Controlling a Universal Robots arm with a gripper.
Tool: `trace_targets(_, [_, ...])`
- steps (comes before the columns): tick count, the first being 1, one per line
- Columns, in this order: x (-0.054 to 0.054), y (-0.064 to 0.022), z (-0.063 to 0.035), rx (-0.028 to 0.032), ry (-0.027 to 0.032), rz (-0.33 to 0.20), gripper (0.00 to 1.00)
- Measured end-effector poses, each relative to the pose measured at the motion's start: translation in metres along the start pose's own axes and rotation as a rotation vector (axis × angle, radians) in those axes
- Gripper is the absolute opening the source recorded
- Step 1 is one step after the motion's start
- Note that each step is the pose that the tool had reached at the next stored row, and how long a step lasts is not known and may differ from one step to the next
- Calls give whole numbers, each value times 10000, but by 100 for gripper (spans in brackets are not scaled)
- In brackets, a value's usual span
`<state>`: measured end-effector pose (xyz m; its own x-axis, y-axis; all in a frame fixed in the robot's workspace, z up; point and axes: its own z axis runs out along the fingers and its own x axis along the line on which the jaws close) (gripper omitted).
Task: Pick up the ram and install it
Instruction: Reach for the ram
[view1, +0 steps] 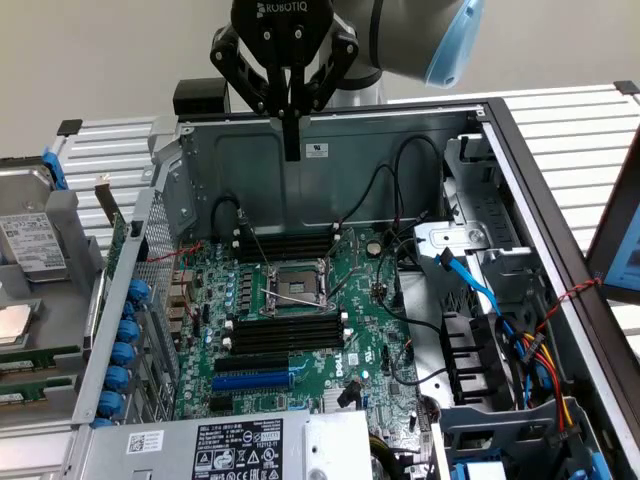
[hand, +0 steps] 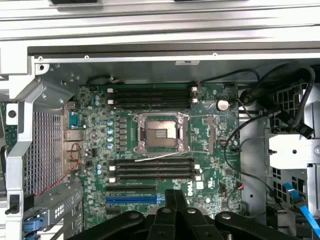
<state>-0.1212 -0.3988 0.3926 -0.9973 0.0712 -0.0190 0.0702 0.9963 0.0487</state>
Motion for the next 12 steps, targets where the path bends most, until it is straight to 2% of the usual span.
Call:
trace_targets(3, [30,-3,0,0,0,0,11])
trace_targets(12, [359,-25,-1,0,-1,20,11])
